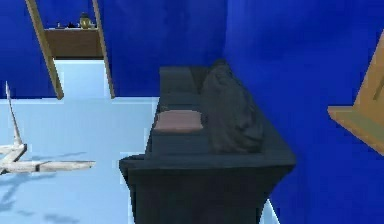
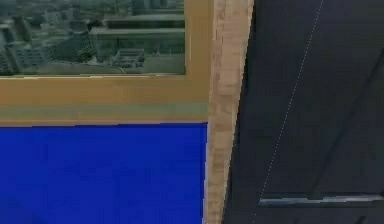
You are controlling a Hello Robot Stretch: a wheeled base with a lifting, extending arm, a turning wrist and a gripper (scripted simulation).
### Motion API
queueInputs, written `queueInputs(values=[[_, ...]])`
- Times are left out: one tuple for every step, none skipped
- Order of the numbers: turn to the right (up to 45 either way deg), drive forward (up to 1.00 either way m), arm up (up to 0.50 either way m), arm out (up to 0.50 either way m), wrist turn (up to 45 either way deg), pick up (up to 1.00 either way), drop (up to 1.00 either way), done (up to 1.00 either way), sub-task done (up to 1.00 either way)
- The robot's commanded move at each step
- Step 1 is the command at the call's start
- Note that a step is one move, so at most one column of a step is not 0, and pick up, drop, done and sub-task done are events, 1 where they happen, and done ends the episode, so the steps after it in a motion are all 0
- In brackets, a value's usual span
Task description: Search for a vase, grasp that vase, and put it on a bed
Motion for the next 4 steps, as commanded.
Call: queueInputs(values=[[-33.0, 0.00, 0.00, 0.00, 0.0, 0.00, 0.00, 0.00, 0.00], [0.0, 0.55, 0.00, 0.00, 0.0, 0.00, 0.00, 0.00, 0.00], [-45.0, 0.00, 0.00, 0.00, 0.0, 0.00, 0.00, 0.00, 0.00], [-12.0, 0.00, 0.00, 0.00, 0.0, 0.00, 0.00, 0.00, 0.00]])
